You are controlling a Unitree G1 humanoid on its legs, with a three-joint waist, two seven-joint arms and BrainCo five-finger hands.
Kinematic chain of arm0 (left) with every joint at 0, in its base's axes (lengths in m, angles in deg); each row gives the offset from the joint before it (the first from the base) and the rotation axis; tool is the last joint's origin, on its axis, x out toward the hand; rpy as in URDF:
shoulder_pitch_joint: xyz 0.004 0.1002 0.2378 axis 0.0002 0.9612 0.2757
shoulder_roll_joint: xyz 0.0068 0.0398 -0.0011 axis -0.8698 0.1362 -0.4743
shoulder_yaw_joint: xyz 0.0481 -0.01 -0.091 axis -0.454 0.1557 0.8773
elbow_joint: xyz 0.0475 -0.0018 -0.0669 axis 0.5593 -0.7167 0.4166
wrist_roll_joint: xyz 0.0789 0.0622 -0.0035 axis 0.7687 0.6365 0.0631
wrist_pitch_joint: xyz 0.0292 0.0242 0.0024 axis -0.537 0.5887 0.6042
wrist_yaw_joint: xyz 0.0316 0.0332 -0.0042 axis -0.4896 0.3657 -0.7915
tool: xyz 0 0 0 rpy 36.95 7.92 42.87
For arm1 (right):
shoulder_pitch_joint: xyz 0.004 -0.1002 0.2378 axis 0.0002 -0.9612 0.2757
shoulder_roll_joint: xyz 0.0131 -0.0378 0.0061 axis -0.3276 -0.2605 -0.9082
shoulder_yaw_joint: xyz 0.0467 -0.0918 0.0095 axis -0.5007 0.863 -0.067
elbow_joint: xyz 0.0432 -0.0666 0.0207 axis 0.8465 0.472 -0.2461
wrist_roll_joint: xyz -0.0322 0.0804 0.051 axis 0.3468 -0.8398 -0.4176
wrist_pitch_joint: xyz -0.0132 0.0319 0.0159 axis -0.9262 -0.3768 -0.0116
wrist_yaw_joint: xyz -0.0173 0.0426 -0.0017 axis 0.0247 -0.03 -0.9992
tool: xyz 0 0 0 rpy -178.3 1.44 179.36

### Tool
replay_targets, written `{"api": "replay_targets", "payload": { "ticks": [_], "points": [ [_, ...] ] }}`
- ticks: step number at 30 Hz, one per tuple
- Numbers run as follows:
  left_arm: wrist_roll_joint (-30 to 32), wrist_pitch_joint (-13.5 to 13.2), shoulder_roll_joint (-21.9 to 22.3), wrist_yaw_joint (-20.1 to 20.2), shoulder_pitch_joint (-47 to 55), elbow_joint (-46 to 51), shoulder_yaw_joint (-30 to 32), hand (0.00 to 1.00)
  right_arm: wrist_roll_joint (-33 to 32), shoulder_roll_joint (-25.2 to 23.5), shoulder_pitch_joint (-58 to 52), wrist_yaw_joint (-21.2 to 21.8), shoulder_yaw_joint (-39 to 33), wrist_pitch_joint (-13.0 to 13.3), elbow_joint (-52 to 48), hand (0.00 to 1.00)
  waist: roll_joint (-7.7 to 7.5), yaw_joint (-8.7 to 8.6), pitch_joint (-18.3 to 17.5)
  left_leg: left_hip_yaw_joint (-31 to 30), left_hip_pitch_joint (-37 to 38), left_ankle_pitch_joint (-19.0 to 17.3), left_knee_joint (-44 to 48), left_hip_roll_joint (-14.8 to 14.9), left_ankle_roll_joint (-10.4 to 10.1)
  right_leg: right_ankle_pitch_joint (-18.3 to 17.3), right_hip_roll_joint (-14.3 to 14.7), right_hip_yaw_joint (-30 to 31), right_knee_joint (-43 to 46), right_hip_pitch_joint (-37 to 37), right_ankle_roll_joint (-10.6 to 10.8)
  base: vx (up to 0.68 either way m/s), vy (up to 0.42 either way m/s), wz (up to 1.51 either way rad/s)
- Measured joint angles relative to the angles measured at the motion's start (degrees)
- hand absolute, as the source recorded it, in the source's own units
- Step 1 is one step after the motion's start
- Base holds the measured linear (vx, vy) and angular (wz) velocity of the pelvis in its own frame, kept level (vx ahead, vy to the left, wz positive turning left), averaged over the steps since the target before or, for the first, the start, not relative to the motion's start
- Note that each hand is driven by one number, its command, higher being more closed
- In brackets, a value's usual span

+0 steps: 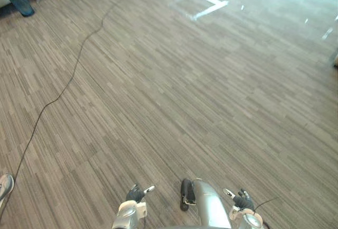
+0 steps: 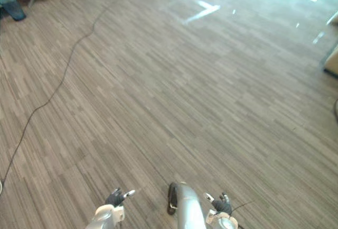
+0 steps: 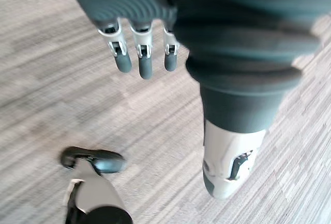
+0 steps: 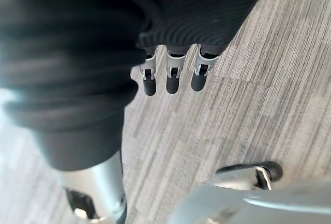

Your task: Pick up cushions and gather them together orderly.

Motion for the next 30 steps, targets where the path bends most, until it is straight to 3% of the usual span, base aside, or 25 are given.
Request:
{"api": "replay_targets", "payload": {
  "ticks": [2,5,8,9,11,12,13,14,15,16,18,19,21,22,24,26,27,28,29,30],
  "points": [
    [-0.07,-0.21,0.09,-0.15,1.62,2.63,0.21,0.00,-0.06,-0.45,-0.07,0.05,3.17,0.07,-0.16,0.00,-0.32,0.92,0.27,-0.77,-7.80,-2.11,18.66,2.83,-0.19,-0.38,2.11,2.00,-5.31,7.44,-0.66,0.43,-0.164,-0.65],
    [-0.33,-0.26,0.14,-0.18,3.58,4.67,0.12,0.00,-0.29,-0.67,-0.09,0.10,5.46,-0.10,-0.30,0.00,-0.95,1.82,0.66,0.71,-16.24,-6.59,22.50,3.03,3.14,-2.47,3.32,6.59,-10.20,15.19,-1.81,0.36,-0.035,-0.84],
    [-1.34,-0.71,0.04,-0.51,4.59,7.78,0.09,0.00,-0.37,-0.47,-0.41,0.05,5.36,-0.30,-0.36,0.00,-0.72,3.38,0.49,0.56,-25.24,-10.24,11.54,0.98,4.48,-3.68,3.45,12.52,-14.52,21.06,-0.78,0.48,0.143,-1.04],
    [-1.39,-0.94,0.01,-0.55,4.59,8.25,0.08,0.00,-0.35,-0.50,-0.62,-0.02,4.78,-0.40,-0.01,0.00,-1.15,3.88,0.48,0.02,-26.75,-10.15,2.40,-1.09,4.44,-3.82,2.36,14.65,-15.88,23.37,0.14,0.60,0.217,-0.86],
    [-1.40,-1.70,-0.02,-0.54,4.63,8.31,-0.20,0.00,-0.34,-0.13,-0.29,-0.14,3.18,-0.27,1.89,0.00,-1.55,3.86,0.20,-3.76,-29.43,-7.03,-15.07,-5.71,3.28,-4.74,-0.13,17.46,-19.97,27.93,1.71,0.63,0.270,-0.79],
    [-1.43,-1.85,0.09,-0.56,4.58,8.31,-0.47,0.00,-0.30,0.17,-0.23,-0.29,2.74,-0.24,2.81,0.00,-1.33,3.82,-0.13,-5.30,-30.62,-5.46,-18.81,-6.62,2.97,-4.71,-0.35,18.52,-21.57,28.91,2.51,0.52,0.284,-0.89],
    [-1.52,-1.94,-0.11,-0.59,4.64,8.31,-0.89,0.00,-0.18,0.39,-0.12,-0.39,2.75,-0.21,5.17,0.00,-1.21,4.43,-0.51,-7.54,-32.14,0.55,-20.55,-7.09,3.17,-5.23,-0.89,20.78,-22.90,30.70,4.20,0.68,0.399,-1.02],
    [-1.51,-1.93,-1.01,-0.59,4.46,7.78,-1.05,0.00,0.09,-0.40,0.32,-0.43,2.88,-0.38,6.62,0.00,-2.68,4.89,-1.77,-7.98,-31.25,2.68,-19.87,-8.86,5.45,-5.48,-2.76,23.38,-21.78,31.35,4.74,0.71,0.393,-0.85],
    [-1.48,-1.76,-1.80,-0.57,4.35,7.41,-1.11,0.00,0.15,-1.30,0.05,-0.32,3.06,-0.40,6.29,0.00,-4.26,3.85,-2.91,-6.88,-30.86,1.46,-19.67,-9.72,6.26,-4.58,-4.12,24.11,-19.65,30.09,5.95,0.84,0.453,-0.55],
    [-1.48,-1.80,-2.34,-0.55,4.38,6.42,-1.12,0.00,0.19,-2.44,-0.53,-0.08,2.73,-0.31,6.41,0.00,-5.46,3.41,-3.32,-6.21,-29.97,-1.21,-17.04,-10.39,7.67,-2.37,-4.95,25.94,-13.52,27.56,9.34,0.82,0.406,-0.39],
    [-1.44,-1.79,-3.15,-0.79,4.38,5.89,-1.17,0.00,0.24,-2.87,-0.54,0.07,2.97,-0.32,6.40,0.00,-7.46,3.70,-3.20,-3.24,-24.44,-5.26,-17.07,-11.82,8.72,3.42,-5.14,28.43,1.75,23.36,13.88,0.66,0.307,-0.64],
    [-1.42,-1.69,-3.78,-0.86,4.37,4.61,-1.73,0.00,0.25,-2.56,0.19,0.14,3.73,-0.14,6.44,0.00,-6.78,3.37,-2.69,-2.11,-19.24,-7.72,-18.89,-12.17,8.99,8.91,-5.00,28.06,13.64,18.43,19.57,0.58,0.239,-0.73],
    [-1.44,-1.45,-4.15,-1.26,4.51,2.69,-2.52,0.00,0.80,-1.67,0.51,0.44,6.03,0.23,5.94,0.00,-5.99,2.96,-2.32,-0.56,-11.40,-8.72,-22.54,-12.22,9.34,5.64,-5.05,24.04,25.02,11.56,15.89,0.52,0.210,-0.74],
    [-1.46,-1.47,-4.13,-1.64,4.50,1.92,-3.12,0.00,1.26,-0.27,1.08,0.46,7.01,0.69,5.99,0.00,-4.48,2.98,-1.88,-0.01,-6.32,-8.77,-26.08,-11.70,9.42,2.81,-4.74,19.52,26.75,7.27,12.03,0.50,0.188,-0.63],
    [-1.48,-1.39,-4.97,-1.79,4.25,0.44,-4.89,0.00,1.90,0.95,2.34,0.43,7.57,1.00,5.95,0.00,-3.08,2.40,-1.12,1.24,-0.89,-8.77,-29.36,-10.36,9.42,-0.90,-3.55,12.25,22.53,1.40,8.37,0.60,0.134,-0.46],
    [-1.47,-1.19,-5.69,-1.82,3.60,-0.31,-5.84,0.00,1.89,1.20,3.12,0.44,7.55,1.41,5.66,0.00,-3.12,1.62,-0.94,1.98,1.59,-8.77,-29.52,-9.63,9.42,-1.38,-2.72,7.16,13.40,-3.70,7.34,0.53,-0.038,-0.12],
    [-1.43,-1.07,-6.08,-1.87,3.60,-0.67,-6.78,0.00,1.92,1.76,3.82,0.54,7.88,1.41,5.67,0.00,-3.04,0.76,-0.88,1.80,3.51,-8.76,-29.96,-9.33,9.42,2.03,-1.53,5.06,1.87,-5.93,6.32,0.58,-0.128,0.14],
    [-1.40,-0.97,-6.40,-1.80,3.63,-0.88,-7.36,0.00,2.03,2.43,3.70,0.62,8.40,1.25,5.93,0.00,-3.49,0.26,-0.91,0.90,5.63,-8.83,-31.11,-10.23,9.31,8.44,-0.78,4.34,-9.84,-5.97,5.74,0.47,-0.110,0.20],
    [-1.38,-0.97,-6.52,-1.76,3.63,-1.05,-7.46,0.00,2.05,2.69,3.46,0.65,8.56,1.20,6.10,0.00,-3.81,0.07,-0.75,0.20,6.60,-8.85,-31.48,-10.81,9.26,13.29,-0.76,4.72,-13.15,-6.02,4.96,0.62,-0.123,0.18],
    [-1.24,-0.63,-4.91,-1.78,3.31,-2.42,-7.27,0.00,2.05,4.44,3.48,0.81,7.98,1.08,6.21,0.00,-0.87,-0.36,-0.48,-1.75,9.08,-8.46,-32.09,-9.07,7.75,17.49,0.61,4.09,-10.63,-5.24,1.45,0.60,-0.106,0.02]
  ]
}}
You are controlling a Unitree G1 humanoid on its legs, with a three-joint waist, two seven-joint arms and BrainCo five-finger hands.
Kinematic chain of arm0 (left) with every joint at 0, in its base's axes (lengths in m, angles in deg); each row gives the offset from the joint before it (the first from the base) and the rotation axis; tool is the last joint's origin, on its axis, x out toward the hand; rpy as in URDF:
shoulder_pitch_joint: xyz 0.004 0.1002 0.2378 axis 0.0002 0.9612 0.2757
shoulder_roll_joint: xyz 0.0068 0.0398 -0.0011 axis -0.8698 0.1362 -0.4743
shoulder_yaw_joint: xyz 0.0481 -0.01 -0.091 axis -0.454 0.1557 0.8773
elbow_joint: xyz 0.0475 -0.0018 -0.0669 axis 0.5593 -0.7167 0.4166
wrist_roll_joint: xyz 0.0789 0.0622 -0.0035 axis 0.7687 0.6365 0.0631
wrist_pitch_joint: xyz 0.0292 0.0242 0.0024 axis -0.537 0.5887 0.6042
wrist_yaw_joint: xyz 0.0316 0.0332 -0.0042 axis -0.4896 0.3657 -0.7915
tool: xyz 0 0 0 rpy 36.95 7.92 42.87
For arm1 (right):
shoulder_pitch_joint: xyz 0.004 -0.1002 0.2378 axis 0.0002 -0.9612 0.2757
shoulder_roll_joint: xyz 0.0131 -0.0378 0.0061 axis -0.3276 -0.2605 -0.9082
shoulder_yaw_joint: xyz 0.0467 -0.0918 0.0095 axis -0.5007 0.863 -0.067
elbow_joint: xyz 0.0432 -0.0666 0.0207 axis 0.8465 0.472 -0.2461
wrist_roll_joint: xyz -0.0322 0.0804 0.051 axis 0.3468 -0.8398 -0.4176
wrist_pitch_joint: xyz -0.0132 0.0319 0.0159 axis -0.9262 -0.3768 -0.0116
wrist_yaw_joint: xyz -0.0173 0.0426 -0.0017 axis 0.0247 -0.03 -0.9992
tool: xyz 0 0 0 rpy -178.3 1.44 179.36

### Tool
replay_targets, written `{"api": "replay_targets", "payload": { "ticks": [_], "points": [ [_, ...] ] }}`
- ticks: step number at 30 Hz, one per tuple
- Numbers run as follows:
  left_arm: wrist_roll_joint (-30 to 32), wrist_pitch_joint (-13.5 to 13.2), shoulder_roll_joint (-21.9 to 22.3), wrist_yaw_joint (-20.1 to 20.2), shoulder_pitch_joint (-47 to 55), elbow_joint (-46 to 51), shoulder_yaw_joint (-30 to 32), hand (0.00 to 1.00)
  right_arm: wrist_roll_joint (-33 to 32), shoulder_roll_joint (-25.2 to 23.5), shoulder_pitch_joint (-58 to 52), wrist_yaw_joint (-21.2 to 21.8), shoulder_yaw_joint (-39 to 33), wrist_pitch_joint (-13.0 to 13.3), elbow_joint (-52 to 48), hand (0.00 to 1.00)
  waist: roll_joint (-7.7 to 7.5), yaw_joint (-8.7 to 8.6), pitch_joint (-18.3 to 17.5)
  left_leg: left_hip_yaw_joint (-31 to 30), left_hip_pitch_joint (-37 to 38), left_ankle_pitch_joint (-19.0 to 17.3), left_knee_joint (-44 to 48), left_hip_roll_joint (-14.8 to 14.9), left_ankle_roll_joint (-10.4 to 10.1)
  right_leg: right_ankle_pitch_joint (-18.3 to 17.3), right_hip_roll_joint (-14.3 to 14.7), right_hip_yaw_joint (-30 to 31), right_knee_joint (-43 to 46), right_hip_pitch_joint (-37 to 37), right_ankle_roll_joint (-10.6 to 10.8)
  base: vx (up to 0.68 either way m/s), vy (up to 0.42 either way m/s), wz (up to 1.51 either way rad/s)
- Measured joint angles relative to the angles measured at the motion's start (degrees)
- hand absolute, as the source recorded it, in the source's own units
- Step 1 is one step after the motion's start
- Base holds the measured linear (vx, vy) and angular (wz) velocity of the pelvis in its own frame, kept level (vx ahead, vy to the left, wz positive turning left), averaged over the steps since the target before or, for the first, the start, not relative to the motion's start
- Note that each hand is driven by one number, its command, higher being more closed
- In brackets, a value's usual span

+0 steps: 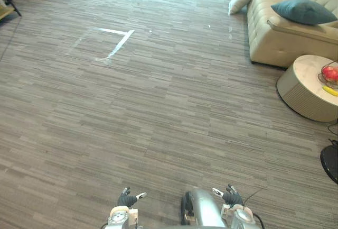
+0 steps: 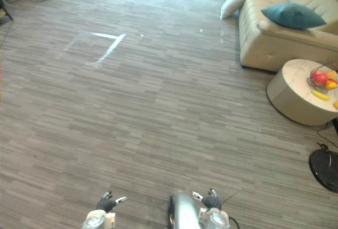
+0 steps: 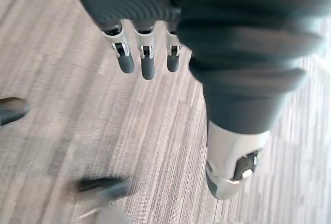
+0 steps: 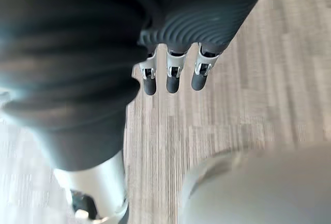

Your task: Pick up cushions and gather them together orderly.

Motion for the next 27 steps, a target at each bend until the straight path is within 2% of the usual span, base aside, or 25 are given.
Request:
{"api": "replay_targets", "payload": {
  "ticks": [1,2,3,4,5,6,7,8,10,11,12,13,14,16,17,18,19,20,21,22,23,24,25,26,27],
  "points": [
    [0.10,0.00,0.53,0.13,-0.58,-0.13,0.20,0.00,0.24,0.72,0.44,-0.05,-0.70,0.09,-0.13,0.00,0.97,0.02,0.22,-1.66,-0.62,3.52,1.18,-0.01,-3.88,-3.33,-0.02,0.52,3.36,-1.13,-0.68,0.71,-0.148,-0.06],
    [0.27,0.01,0.64,0.15,-0.83,-0.12,0.29,0.00,0.25,0.77,0.61,-0.09,-1.01,0.04,-0.16,0.00,0.81,-0.05,0.49,-2.36,-0.60,5.24,1.75,-0.44,-5.16,-4.85,-0.55,0.74,5.15,-1.43,-0.97,0.56,-0.179,-0.12],
    [0.86,0.03,1.28,0.08,-0.76,0.10,0.64,0.00,0.25,0.55,-0.01,-0.10,-1.40,-0.56,-0.08,0.00,1.27,-0.47,0.63,-3.88,-1.27,9.72,6.64,-0.14,-7.92,-8.74,-0.53,0.32,7.11,0.21,-1.22,0.54,-0.230,-0.06],
    [1.10,-0.04,1.52,0.04,-0.60,0.30,0.96,0.00,0.17,0.11,-0.73,-0.20,-1.91,-0.54,-0.55,0.00,1.58,-0.95,0.72,-5.31,-3.93,12.39,14.40,1.12,-8.85,-10.42,-0.39,0.54,5.99,2.95,-0.92,0.54,-0.218,0.01],
    [1.09,0.02,1.99,0.09,-0.54,0.57,2.36,0.00,0.14,0.01,-1.28,-0.17,-1.75,-0.71,-1.24,0.00,1.72,-1.50,0.95,-7.35,-8.65,16.11,26.43,3.30,-11.14,-11.59,0.46,0.88,3.96,6.19,-0.45,0.51,-0.168,0.01],
    [1.10,0.02,2.70,0.13,-0.23,1.52,3.33,0.00,0.14,-0.14,-2.11,-0.20,-1.74,-1.01,-2.47,0.00,1.90,-1.44,1.09,-8.25,-13.48,15.63,38.16,5.11,-12.56,-12.04,1.66,0.87,1.86,9.60,-0.67,0.47,-0.113,-0.30],
    [1.06,0.04,3.60,0.24,0.77,3.76,5.25,0.00,-0.01,-0.64,-2.48,-0.44,-1.18,-1.01,-3.01,0.00,1.64,-0.82,1.47,-7.21,-19.42,11.88,53.39,8.07,-12.78,-13.07,3.04,1.40,-1.21,15.93,-2.03,0.53,-0.120,-0.46],
    [1.07,-0.01,3.66,0.19,0.94,4.87,5.63,0.00,-0.26,-0.89,-2.85,-0.71,-0.62,-1.05,-3.54,0.00,0.98,-0.49,1.81,-6.17,-21.93,10.11,56.88,9.06,-11.72,-13.70,3.37,1.87,-2.58,18.93,-2.50,0.41,-0.084,-0.56],
    [1.00,-0.14,3.74,0.22,1.25,7.10,6.49,0.00,-0.78,-2.38,-4.02,-0.78,-0.29,-1.01,-4.82,0.00,-0.19,0.79,1.36,-1.35,-28.57,5.71,56.14,10.40,-7.07,-15.79,3.51,4.47,-6.22,24.59,-3.29,0.37,-0.048,-0.56],
    [0.97,-0.31,3.86,0.21,1.30,8.10,6.92,0.00,-1.10,-2.49,-4.11,-0.76,-0.63,-1.05,-4.62,0.00,-0.23,1.23,1.24,1.14,-31.72,3.42,51.00,10.47,-5.39,-15.57,3.34,5.88,-8.05,27.08,-2.26,0.37,-0.014,-0.67],
    [0.93,-0.62,3.99,0.18,1.32,8.38,7.37,0.00,-1.37,-2.74,-4.08,-0.72,-0.59,-1.19,-4.55,0.00,-0.11,1.55,1.17,2.33,-32.92,2.39,46.64,10.23,-4.56,-15.79,3.28,7.16,-8.88,28.16,-1.99,0.41,0.032,-0.74],
    [0.87,-0.95,4.01,0.11,1.65,9.12,7.37,0.00,-1.60,-3.04,-3.64,-0.74,-0.41,-1.25,-4.61,0.00,0.25,1.72,1.25,2.67,-35.29,1.79,38.17,9.05,-4.27,-16.34,2.94,8.86,-10.40,30.55,-1.26,0.49,0.087,-0.82],
    [0.73,-1.24,4.01,0.08,1.70,9.12,7.33,0.00,-1.85,-3.36,-3.67,-0.74,-0.88,-1.39,-4.37,0.00,0.21,2.06,1.26,2.24,-35.78,2.25,27.26,7.06,-4.46,-16.92,2.13,10.70,-11.59,32.86,-0.26,0.54,0.118,-0.86],
    [0.73,-1.25,4.01,0.09,1.73,9.00,7.04,0.00,-1.83,-3.34,-3.80,-0.81,-1.07,-1.34,-4.05,0.00,0.17,2.22,1.14,0.15,-35.55,5.60,12.12,3.97,-5.74,-17.79,0.85,12.83,-13.70,35.33,1.28,0.59,0.216,-0.78],
    [0.64,-1.25,4.15,0.05,1.71,8.69,6.70,0.00,-1.82,-3.15,-4.21,-0.85,-1.22,-1.29,-3.89,0.00,0.87,2.27,0.79,-1.48,-37.08,7.41,6.58,3.35,-4.81,-18.91,0.37,14.44,-15.63,37.55,3.01,0.70,0.379,-0.95],
    [0.26,-1.34,4.19,0.03,1.71,8.54,6.61,0.00,-1.88,-3.01,-5.11,-0.95,-1.20,-1.18,-3.76,0.00,1.12,2.74,0.41,-1.96,-38.13,10.74,7.13,3.50,-3.10,-20.33,-0.27,16.16,-16.11,39.38,4.15,0.60,0.380,-0.90],
    [0.14,-1.36,4.12,0.02,1.71,8.52,6.61,0.00,-1.80,-3.03,-5.29,-0.93,-1.06,-1.21,-3.65,0.00,1.05,3.12,-0.12,-1.82,-38.14,12.40,8.18,3.31,-2.96,-20.82,-0.66,17.00,-15.70,39.76,4.77,0.66,0.410,-0.82],
    [0.01,-1.27,3.59,-0.02,1.73,7.70,6.59,0.00,-1.77,-3.48,-5.97,-0.90,-0.81,-1.14,-3.61,0.00,-0.57,3.24,-1.93,-1.74,-37.99,12.71,10.45,0.66,-0.71,-21.05,-3.32,18.36,-10.42,38.36,5.25,0.68,0.396,-0.54],
    [0.01,-1.35,2.86,0.02,1.73,7.41,6.56,0.00,-1.84,-4.59,-6.57,-0.91,-1.32,-0.95,-3.58,0.00,-2.90,3.27,-2.79,-0.44,-36.14,10.40,10.67,-1.52,0.96,-21.25,-5.31,19.29,-0.16,34.30,6.68,0.68,0.361,-0.40],
    [0.00,-1.33,2.40,0.00,1.69,7.38,6.53,0.00,-1.78,-5.03,-6.27,-0.89,-1.51,-1.00,-3.47,0.00,-4.08,3.26,-2.78,-0.03,-34.99,9.07,10.86,-2.89,1.32,-20.39,-6.22,19.69,6.29,32.04,8.21,0.78,0.388,-0.07],
    [0.00,-1.25,1.47,-0.07,1.58,7.04,6.02,0.00,-1.19,-5.59,-5.83,-0.67,-1.76,-0.99,-2.52,0.00,-6.01,2.91,-2.59,0.76,-31.90,6.08,11.31,-4.99,1.87,-14.07,-7.25,20.43,20.04,26.96,13.64,0.62,0.285,0.06],
    [0.00,-1.14,0.98,-0.22,1.21,6.40,5.67,0.00,-0.48,-5.61,-5.29,-0.63,-1.76,-1.06,-1.87,0.00,-5.84,2.51,-2.31,0.70,-29.69,3.99,11.69,-5.63,2.46,-9.28,-7.65,20.36,28.87,23.36,15.59,0.72,0.308,-0.03],
    [-0.03,-0.78,0.92,-0.44,0.76,5.18,5.46,0.00,0.28,-5.22,-4.43,-0.53,-1.19,-1.04,-1.92,0.00,-5.55,2.64,-1.95,0.91,-25.72,1.41,11.82,-5.66,2.66,-10.47,-7.65,18.80,37.03,19.23,13.66,0.45,0.170,-0.14],
    [-0.04,-0.70,0.98,-0.52,0.76,4.71,4.99,0.00,0.33,-4.88,-4.05,-0.49,-0.59,-1.02,-2.13,0.00,-5.18,2.63,-1.75,0.94,-23.27,0.30,11.42,-5.46,2.68,-11.56,-7.63,17.39,39.30,17.60,12.69,0.66,0.229,-0.29],
    [-0.06,-0.47,1.35,-0.51,0.70,4.11,4.21,0.00,0.37,-4.62,-3.85,-0.45,-0.25,-0.78,-2.81,0.00,-3.07,2.48,-1.37,1.01,-18.60,-1.40,9.33,-4.95,2.71,-13.95,-7.41,13.95,40.78,13.41,10.62,0.55,0.174,-0.20]
  ]
}}
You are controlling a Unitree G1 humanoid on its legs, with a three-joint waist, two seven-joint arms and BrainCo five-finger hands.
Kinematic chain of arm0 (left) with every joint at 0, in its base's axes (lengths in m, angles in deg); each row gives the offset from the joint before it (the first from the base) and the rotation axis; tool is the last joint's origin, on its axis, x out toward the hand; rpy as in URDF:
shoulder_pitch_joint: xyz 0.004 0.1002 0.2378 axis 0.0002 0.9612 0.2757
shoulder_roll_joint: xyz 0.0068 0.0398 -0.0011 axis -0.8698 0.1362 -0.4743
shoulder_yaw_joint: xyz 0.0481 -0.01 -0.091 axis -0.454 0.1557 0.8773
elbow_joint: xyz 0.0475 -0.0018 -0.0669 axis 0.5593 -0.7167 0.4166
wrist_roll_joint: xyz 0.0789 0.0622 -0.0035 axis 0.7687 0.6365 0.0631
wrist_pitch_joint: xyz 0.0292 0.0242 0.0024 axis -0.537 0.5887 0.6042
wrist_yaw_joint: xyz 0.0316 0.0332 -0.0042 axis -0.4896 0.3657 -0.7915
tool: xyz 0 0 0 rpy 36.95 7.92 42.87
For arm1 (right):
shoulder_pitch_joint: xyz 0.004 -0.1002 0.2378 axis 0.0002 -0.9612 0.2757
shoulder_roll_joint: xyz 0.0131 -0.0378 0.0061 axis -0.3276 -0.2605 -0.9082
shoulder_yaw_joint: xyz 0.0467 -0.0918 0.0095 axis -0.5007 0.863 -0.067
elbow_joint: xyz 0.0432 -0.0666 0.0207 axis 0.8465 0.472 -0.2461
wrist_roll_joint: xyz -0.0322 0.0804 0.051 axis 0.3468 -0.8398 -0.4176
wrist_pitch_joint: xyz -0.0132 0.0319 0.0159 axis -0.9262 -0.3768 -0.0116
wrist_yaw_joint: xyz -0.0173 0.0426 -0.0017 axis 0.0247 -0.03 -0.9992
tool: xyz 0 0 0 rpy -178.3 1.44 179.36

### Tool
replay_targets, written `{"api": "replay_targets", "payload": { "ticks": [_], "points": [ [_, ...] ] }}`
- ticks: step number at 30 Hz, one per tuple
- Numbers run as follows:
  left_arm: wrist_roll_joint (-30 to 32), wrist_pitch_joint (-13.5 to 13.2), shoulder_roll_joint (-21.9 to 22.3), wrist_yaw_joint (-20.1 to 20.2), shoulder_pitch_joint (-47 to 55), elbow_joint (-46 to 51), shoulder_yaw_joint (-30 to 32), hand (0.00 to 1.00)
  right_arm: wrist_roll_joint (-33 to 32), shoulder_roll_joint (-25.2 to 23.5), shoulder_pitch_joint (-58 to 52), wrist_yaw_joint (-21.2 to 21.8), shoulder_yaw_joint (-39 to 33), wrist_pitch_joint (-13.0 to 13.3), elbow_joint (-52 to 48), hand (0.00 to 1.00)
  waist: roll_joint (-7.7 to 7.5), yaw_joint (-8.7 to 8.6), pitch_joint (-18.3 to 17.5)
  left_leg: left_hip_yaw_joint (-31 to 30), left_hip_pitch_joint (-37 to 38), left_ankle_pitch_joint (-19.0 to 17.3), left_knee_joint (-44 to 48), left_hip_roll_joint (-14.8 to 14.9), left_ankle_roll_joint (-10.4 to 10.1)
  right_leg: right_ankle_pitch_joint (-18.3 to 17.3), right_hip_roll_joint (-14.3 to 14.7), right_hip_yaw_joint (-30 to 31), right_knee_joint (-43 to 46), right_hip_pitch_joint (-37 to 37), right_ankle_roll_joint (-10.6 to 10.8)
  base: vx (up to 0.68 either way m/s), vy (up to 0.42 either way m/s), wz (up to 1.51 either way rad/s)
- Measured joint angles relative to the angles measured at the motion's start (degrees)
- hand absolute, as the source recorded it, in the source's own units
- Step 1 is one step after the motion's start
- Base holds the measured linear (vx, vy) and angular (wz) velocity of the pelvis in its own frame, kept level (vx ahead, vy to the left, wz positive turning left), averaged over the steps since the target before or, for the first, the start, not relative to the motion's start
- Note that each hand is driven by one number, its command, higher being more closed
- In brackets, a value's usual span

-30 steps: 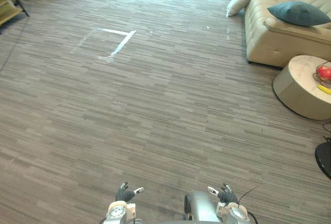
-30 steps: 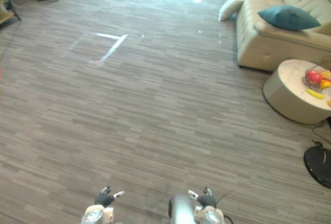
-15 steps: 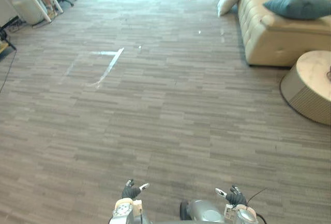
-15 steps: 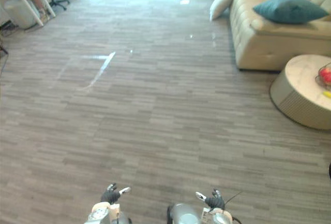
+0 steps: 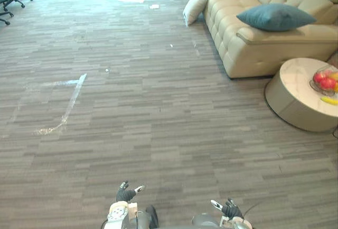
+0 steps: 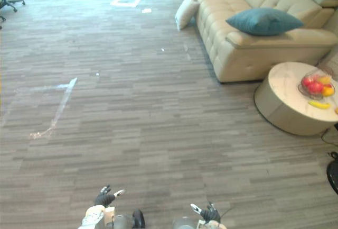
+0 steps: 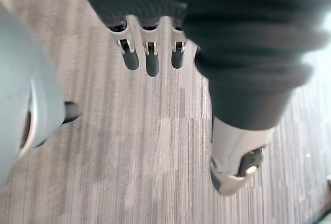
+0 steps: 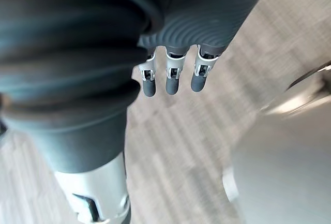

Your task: Pick up cushions and gather them together orderly.

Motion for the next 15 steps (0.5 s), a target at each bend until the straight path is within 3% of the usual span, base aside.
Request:
{"api": "replay_targets", "payload": {
  "ticks": [1,3,5,6,7,8,9,10,11,12,13,14,15],
  "points": [
    [-0.01,0.03,0.34,-0.02,0.14,-0.29,-0.55,0.00,0.00,0.28,0.17,-0.01,0.02,0.58,-1.00,0.00,1.16,-0.29,-0.06,-0.10,3.63,-0.95,-2.28,0.69,0.05,-2.24,1.19,-3.02,-1.58,-4.16,-1.11,0.67,0.167,-0.09],
    [0.00,0.16,0.18,0.01,0.07,-0.96,-1.52,0.00,-0.03,0.62,0.79,0.08,-0.08,0.81,-1.62,0.00,1.86,-1.00,0.38,-0.55,7.59,-1.22,-4.60,1.49,0.36,-4.67,3.05,-5.51,-7.46,-8.58,-2.73,0.53,0.048,0.23],
    [0.00,0.59,0.24,0.06,-0.12,-1.77,-2.28,0.00,-0.07,1.24,1.18,0.38,-0.27,0.95,-2.17,0.00,1.76,-1.92,0.52,-2.15,11.52,-1.24,-6.60,2.20,0.40,-3.59,4.32,-8.58,-22.10,-13.18,-3.79,0.63,-0.073,0.59],
    [0.02,0.56,0.07,0.18,0.26,-1.73,-3.13,0.00,0.02,1.93,1.02,0.42,-0.16,0.72,-1.96,0.00,1.26,-1.92,0.36,-3.55,13.52,-1.29,-7.78,1.74,0.31,2.20,4.68,-9.35,-35.27,-13.17,-4.36,0.65,-0.137,0.72],
    [0.02,0.58,0.01,0.28,0.96,-1.85,-3.30,0.00,0.00,2.40,0.45,0.50,-0.12,0.45,-1.31,0.00,0.91,-1.95,0.25,-5.01,15.46,-1.50,-8.21,1.16,-0.04,11.09,4.58,-8.92,-37.33,-12.77,-7.03,0.94,-0.201,0.62],
    [0.07,0.49,1.64,0.29,0.32,-1.84,-2.54,0.00,0.05,3.94,0.78,0.35,-0.63,0.04,-0.80,0.00,3.18,-1.64,0.29,-6.28,17.02,-0.49,-7.61,3.34,-1.85,7.66,5.22,-9.84,-33.23,-12.58,-8.68,0.69,-0.147,0.35],
    [0.10,0.47,2.30,0.40,0.19,-1.68,-1.53,0.00,0.05,4.31,0.84,0.36,-0.51,-0.04,-1.15,0.00,3.72,-1.40,0.32,-6.69,16.44,1.64,-5.12,3.53,-5.31,4.52,4.67,-9.96,-30.75,-12.56,-8.83,0.67,-0.168,0.14],
    [0.12,0.47,2.55,0.41,0.12,-1.65,-1.41,0.00,0.05,4.33,0.83,0.39,-0.49,-0.10,-1.36,0.00,3.76,-1.54,0.33,-7.15,15.72,2.38,-3.08,3.62,-6.23,3.27,4.48,-10.16,-30.04,-12.42,-8.75,0.52,-0.204,0.23],
    [0.13,0.48,3.51,0.43,0.20,-1.58,-0.98,0.00,0.01,4.61,0.83,0.46,-0.54,-0.47,-1.87,0.00,4.75,-2.23,0.94,-8.73,10.78,5.20,10.31,5.28,-9.20,-0.14,4.55,-10.53,-29.98,-9.51,-9.09,0.64,-0.240,0.25],
    [0.16,0.51,3.51,0.91,0.23,-0.88,-0.10,0.00,0.00,4.89,0.93,0.35,-0.52,-0.55,-2.04,0.00,5.48,-2.34,2.00,-9.96,4.09,9.39,27.45,8.78,-12.77,-1.58,5.77,-11.14,-32.43,-4.39,-9.57,0.63,-0.219,0.17],
    [0.12,0.52,3.58,0.97,0.34,-0.28,0.67,0.00,0.01,4.89,0.93,0.30,-0.51,-0.62,-2.04,0.00,5.77,-2.19,2.24,-9.72,2.14,9.17,33.44,10.20,-12.81,-1.79,6.47,-11.24,-33.61,-2.39,-9.85,0.57,-0.151,-0.18],
    [0.09,0.46,3.60,0.93,0.83,2.03,3.02,0.00,0.00,4.24,0.75,0.22,0.32,-0.90,-2.05,0.00,5.36,-1.35,2.84,-7.52,-2.39,6.99,45.78,13.60,-11.20,-2.33,7.95,-11.35,-38.00,5.07,-10.74,0.60,-0.149,-0.38],
    [0.09,0.33,3.42,0.77,1.29,3.42,3.14,0.00,-0.01,3.40,0.42,0.24,1.61,-0.92,-2.05,0.00,4.36,-0.56,2.79,-5.28,-5.49,4.74,47.88,14.37,-9.76,-2.70,8.02,-11.17,-41.41,10.08,-11.08,0.55,-0.141,-0.44]
  ]
}}
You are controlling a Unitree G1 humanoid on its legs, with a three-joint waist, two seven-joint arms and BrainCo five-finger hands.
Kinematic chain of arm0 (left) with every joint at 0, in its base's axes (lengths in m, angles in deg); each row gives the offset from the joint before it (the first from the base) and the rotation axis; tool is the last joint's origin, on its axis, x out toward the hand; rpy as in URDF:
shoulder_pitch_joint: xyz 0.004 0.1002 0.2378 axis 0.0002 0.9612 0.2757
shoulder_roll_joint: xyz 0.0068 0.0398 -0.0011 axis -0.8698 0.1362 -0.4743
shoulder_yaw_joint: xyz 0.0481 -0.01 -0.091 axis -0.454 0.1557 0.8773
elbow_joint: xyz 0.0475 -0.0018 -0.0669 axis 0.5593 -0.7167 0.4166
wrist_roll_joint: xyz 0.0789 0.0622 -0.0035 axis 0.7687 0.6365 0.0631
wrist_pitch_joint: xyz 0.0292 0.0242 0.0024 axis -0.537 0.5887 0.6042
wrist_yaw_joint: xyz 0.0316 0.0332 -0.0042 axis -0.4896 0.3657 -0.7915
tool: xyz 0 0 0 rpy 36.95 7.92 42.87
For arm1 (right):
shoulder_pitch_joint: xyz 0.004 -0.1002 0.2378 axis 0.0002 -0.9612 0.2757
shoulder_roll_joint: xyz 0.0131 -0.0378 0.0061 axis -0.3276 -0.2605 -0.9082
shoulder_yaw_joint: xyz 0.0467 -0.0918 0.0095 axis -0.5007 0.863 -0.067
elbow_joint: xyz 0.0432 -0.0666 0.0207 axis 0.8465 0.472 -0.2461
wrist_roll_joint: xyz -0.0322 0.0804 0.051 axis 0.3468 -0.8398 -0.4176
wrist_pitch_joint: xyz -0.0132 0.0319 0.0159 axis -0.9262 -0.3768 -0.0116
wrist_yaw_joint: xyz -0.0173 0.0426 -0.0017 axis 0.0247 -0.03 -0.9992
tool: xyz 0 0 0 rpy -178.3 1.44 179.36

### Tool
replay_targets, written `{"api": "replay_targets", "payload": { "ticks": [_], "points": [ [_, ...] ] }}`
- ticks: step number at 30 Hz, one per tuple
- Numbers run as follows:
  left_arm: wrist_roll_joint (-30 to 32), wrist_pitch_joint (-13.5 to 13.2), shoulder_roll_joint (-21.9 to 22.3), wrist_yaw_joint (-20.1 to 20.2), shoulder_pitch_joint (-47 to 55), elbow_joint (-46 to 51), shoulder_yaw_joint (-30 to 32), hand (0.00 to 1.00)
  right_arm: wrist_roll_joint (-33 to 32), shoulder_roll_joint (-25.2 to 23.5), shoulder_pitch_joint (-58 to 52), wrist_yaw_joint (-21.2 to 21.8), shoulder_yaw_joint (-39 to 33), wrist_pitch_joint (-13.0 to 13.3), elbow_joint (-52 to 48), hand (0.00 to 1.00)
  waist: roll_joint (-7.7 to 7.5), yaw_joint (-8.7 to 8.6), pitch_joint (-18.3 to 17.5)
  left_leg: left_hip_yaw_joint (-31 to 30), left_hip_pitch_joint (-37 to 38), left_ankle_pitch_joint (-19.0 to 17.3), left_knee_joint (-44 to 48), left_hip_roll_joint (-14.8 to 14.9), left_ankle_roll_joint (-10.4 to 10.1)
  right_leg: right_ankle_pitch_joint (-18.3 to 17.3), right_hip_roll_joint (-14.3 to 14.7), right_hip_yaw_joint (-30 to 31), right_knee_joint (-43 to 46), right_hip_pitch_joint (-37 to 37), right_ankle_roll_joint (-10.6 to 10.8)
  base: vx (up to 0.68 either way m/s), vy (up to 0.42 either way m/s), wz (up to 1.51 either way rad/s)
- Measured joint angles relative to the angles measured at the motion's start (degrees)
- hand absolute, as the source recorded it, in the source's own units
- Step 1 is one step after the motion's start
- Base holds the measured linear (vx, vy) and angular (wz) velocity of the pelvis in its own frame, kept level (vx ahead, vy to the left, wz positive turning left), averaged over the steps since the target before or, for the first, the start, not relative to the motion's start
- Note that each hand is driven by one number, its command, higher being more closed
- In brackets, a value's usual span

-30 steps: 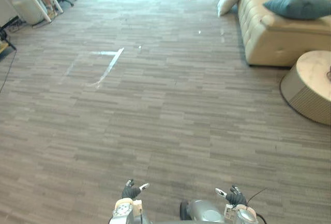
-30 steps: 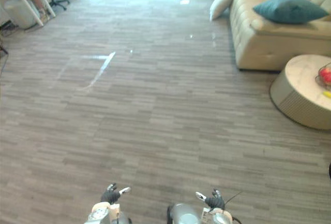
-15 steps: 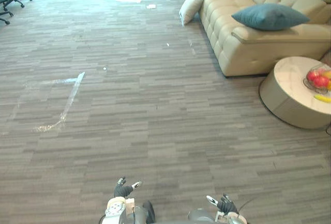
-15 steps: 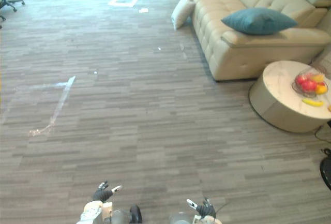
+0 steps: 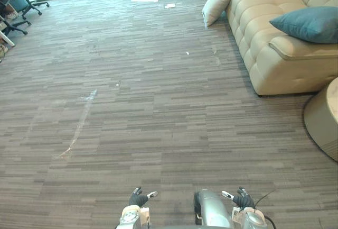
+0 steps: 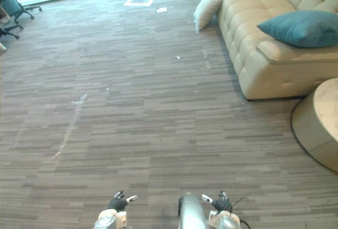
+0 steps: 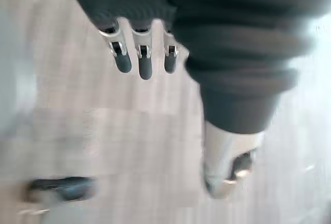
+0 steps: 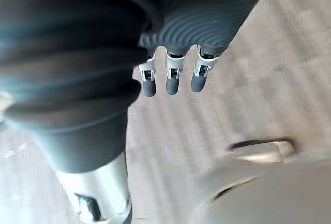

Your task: Pick up cushions and gather them together orderly.

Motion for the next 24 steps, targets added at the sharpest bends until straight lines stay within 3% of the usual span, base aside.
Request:
{"api": "replay_targets", "payload": {
  "ticks": [2,5,6,7,8,9,10,11,12,13,14,15,16,17,18,20,21,22,24],
  "points": [
    [-0.05,-0.61,0.18,0.22,0.31,1.47,-0.26,0.00,-0.07,-1.14,-0.11,0.18,0.77,0.00,0.04,0.00,-0.86,0.52,-0.50,3.82,-6.27,-1.81,-4.82,0.23,1.92,-0.86,-0.11,0.74,-5.14,5.31,0.14,0.43,-0.075,-0.26],
    [-0.08,-1.08,0.22,0.57,0.12,2.57,-0.22,0.00,-0.05,-1.90,0.15,0.38,0.10,-0.14,0.35,0.00,-0.85,1.40,-0.50,7.06,-11.74,-2.69,-23.20,-1.74,3.10,-1.92,-0.66,2.13,-8.43,10.31,1.72,0.47,0.028,-0.28],
    [-0.07,-1.07,0.19,0.62,0.15,2.61,-0.35,0.00,-0.05,-1.66,-0.24,0.25,-0.82,-0.19,0.86,0.00,-1.12,1.69,-0.53,6.23,-11.38,0.10,-39.16,-5.53,2.84,-2.82,-1.85,3.00,-10.48,13.23,3.32,0.69,0.168,-0.46],
    [-0.11,-1.08,0.12,0.61,0.19,2.46,-0.81,0.00,-0.05,-1.22,-0.65,0.16,-1.21,-0.16,0.98,0.00,-0.70,1.76,-0.53,4.76,-11.65,3.93,-48.80,-7.20,3.00,-3.55,-2.20,4.00,-12.31,15.83,4.50,0.58,0.152,-0.44],
    [-0.11,-1.12,0.12,0.61,0.19,2.34,-0.96,0.00,-0.05,-1.06,-0.76,0.17,-1.22,-0.14,1.10,0.00,-0.41,1.81,-0.58,4.27,-12.08,4.65,-50.44,-7.31,3.03,-3.77,-2.16,4.31,-12.82,16.60,4.88,0.58,0.245,-0.62],
    [-0.14,-1.17,-0.16,0.69,-0.13,2.16,-1.25,0.00,-0.01,-1.01,-0.97,-0.03,-1.35,-0.12,2.24,0.00,-0.41,2.61,-0.87,3.28,-13.17,10.71,-50.38,-7.69,5.34,-5.00,-2.48,6.40,-13.87,18.89,6.58,0.50,0.265,-0.64],
    [-0.13,-1.12,-0.83,0.70,-0.41,1.08,-1.95,0.00,-0.02,-1.27,-0.63,-0.23,-1.44,-0.16,3.92,0.00,-1.51,2.30,-2.03,3.54,-12.67,12.52,-49.74,-9.44,7.79,-4.67,-4.36,8.55,-13.16,19.34,6.80,0.62,0.333,-0.57],
    [-0.12,-1.11,-1.32,0.69,-0.55,0.61,-2.58,0.00,0.01,-1.41,-0.57,-0.26,-1.39,-0.12,4.22,0.00,-2.15,1.93,-2.27,3.77,-12.29,11.77,-49.80,-10.12,7.63,-4.04,-5.07,8.94,-12.51,18.98,6.87,0.74,0.390,-0.15],
    [-0.03,-1.09,-2.18,1.03,-0.74,0.14,-3.46,0.00,0.02,-1.89,-0.41,0.07,-2.27,0.02,4.76,0.00,-3.17,1.57,-2.81,3.72,-12.19,9.52,-48.13,-11.95,10.00,-1.73,-6.69,10.80,-6.29,16.00,8.72,0.73,0.378,0.16],
    [-0.04,-1.09,-2.61,0.98,-0.84,-0.03,-3.58,0.00,0.05,-2.58,-0.70,0.15,-3.19,0.01,5.01,0.00,-4.88,1.62,-2.93,3.73,-10.12,7.63,-48.15,-14.11,10.28,-0.28,-7.79,12.12,2.85,13.15,11.05,0.60,0.309,0.25],
    [-0.03,-1.05,-2.93,0.97,-0.94,-0.35,-3.70,0.00,0.07,-2.79,-0.84,0.13,-3.73,0.01,5.12,0.00,-5.54,1.55,-2.94,3.75,-9.00,6.68,-48.16,-15.00,10.43,1.18,-8.27,12.52,7.73,11.65,12.19,0.58,0.258,0.43],
    [-0.03,-0.97,-3.96,0.80,-1.18,-1.85,-4.96,0.00,0.09,-2.91,-0.89,0.21,-4.18,0.03,5.64,0.00,-6.47,1.19,-3.21,3.19,-5.74,3.68,-48.27,-16.69,10.91,10.07,-8.41,14.14,21.19,7.01,16.77,0.57,0.200,0.34],
    [-0.05,-0.97,-4.32,0.74,-1.43,-2.92,-5.20,0.00,0.14,-2.54,-0.72,0.28,-3.82,0.18,5.76,0.00,-6.31,1.10,-3.24,2.91,-2.75,1.58,-48.30,-17.15,11.07,13.83,-8.25,14.70,29.84,3.25,18.08,0.68,0.230,0.20],
    [-0.04,-0.94,-4.32,0.62,-1.72,-3.17,-5.19,0.00,0.19,-2.35,-0.60,0.52,-3.69,0.37,5.65,0.00,-6.14,1.20,-3.10,2.73,-0.74,0.38,-48.65,-17.24,10.99,12.55,-8.39,13.77,34.22,0.98,17.05,0.55,0.145,-0.09],
    [-0.07,-0.56,-4.11,0.57,-1.84,-4.06,-5.27,0.00,0.14,-2.13,-0.24,0.68,-3.90,0.73,4.95,0.00,-5.00,1.07,-2.51,2.15,3.66,-1.16,-50.47,-17.16,10.89,8.09,-8.38,10.92,39.89,-3.69,13.38,0.43,0.095,-0.13],
    [-0.09,-0.61,-3.92,0.38,-1.89,-4.61,-6.17,0.00,0.00,-1.66,0.19,0.75,-3.86,1.40,4.25,0.00,-3.79,0.53,-1.83,1.76,9.02,-2.72,-53.32,-16.55,11.22,3.20,-8.02,7.14,41.39,-8.32,10.09,0.56,0.059,-0.04],
    [-0.09,-0.58,-3.89,0.37,-1.99,-5.61,-7.40,0.00,0.11,-0.50,0.65,0.74,-3.79,1.60,4.26,0.00,-2.73,-0.17,-1.23,1.56,13.21,-3.71,-54.86,-15.50,10.96,-0.56,-6.89,3.45,38.39,-12.55,7.61,0.49,0.006,0.09],
    [-0.09,-0.53,-3.76,0.41,-2.02,-5.85,-7.41,0.00,0.12,-0.20,0.63,0.70,-3.87,1.59,4.27,0.00,-2.51,-0.43,-1.20,1.34,15.05,-4.25,-55.44,-14.98,10.96,-1.77,-6.28,1.77,35.55,-14.88,6.76,0.51,-0.066,0.29],
    [-0.10,-0.25,-3.28,0.43,-1.87,-6.21,-7.36,0.00,0.32,0.09,0.08,0.61,-4.07,1.35,4.36,0.00,-2.38,-1.27,-1.08,0.45,18.62,-6.41,-57.10,-13.56,9.76,-0.96,-5.52,-1.63,22.55,-21.20,6.46,0.58,-0.121,0.51]
  ]
}}
